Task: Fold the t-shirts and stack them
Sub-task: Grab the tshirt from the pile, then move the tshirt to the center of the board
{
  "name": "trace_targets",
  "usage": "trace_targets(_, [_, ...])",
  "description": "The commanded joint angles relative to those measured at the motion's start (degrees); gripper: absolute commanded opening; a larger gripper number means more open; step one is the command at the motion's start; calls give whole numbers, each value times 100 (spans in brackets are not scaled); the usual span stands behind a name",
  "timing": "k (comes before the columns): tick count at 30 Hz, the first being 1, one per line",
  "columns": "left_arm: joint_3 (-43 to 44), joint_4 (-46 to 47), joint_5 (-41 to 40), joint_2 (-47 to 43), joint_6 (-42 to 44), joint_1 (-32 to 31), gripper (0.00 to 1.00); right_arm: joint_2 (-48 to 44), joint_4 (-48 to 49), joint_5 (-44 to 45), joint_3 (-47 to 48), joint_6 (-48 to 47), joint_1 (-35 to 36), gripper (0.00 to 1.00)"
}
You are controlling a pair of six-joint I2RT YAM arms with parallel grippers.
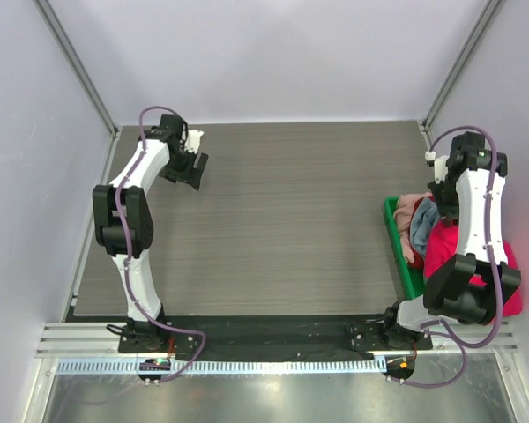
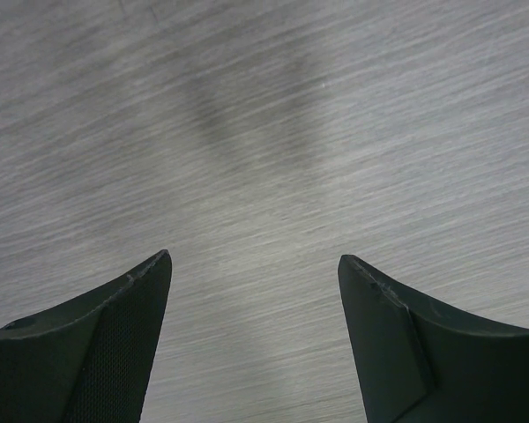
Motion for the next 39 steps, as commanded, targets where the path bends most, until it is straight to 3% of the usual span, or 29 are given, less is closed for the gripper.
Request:
trace_targets(1, [335, -87, -18, 87, 82, 5, 77, -82, -186, 149, 314, 228, -22, 15])
trace_targets(2, [326, -78, -44, 95, 116, -4, 77, -56, -221, 157, 403, 255, -22, 2])
trace_targets(5, [352, -87, -115, 87, 178, -4, 77, -12, -362, 183, 1183, 307, -22, 1])
trace_targets(9, [632, -157, -299, 87, 4, 40, 78, 845, -669, 157, 3833, 378, 4, 1])
trace_targets(10, [712, -175, -308, 95, -50, 92, 79, 1162, -861, 166, 5415, 343, 22, 1])
trace_targets(12, [940, -175, -421, 87, -303, 136, 86, 1821, -942, 245, 7493, 159, 302, 1])
trace_targets(13, [1011, -166, -440, 87, -401, 171, 89, 1807, -646, 419, 7697, 19, 477, 1])
trace_targets(15, [1291, -271, -449, 148, -533, 189, 99, 1371, 161, 657, 7114, -569, 1215, 1])
trace_targets(18, [1869, -657, -668, 358, -814, 189, 100, 70, 3019, 501, 4229, -1290, 1884, 1])
trace_targets(21, [2450, -1071, -879, 517, -903, 189, 100, -285, 4152, -9, 3499, -1538, 2419, 1])
trace_targets(23, [2471, -1081, -862, 369, -868, 189, 100, 152, 4287, -158, 3794, -1286, 2614, 1])
trace_targets(29, [1874, -746, -976, -176, -877, 189, 100, 1760, 4787, -695, 6271, -843, 3124, 1])
trace_targets(33, [1504, -659, -1116, -527, -789, 189, 100, 1913, 6365, -1010, 6180, -1291, 3633, 1])
trace_targets(39, [1179, -395, -1231, -915, -736, 189, 100, 2053, 7957, -1504, 6099, -1792, 4380, 1])
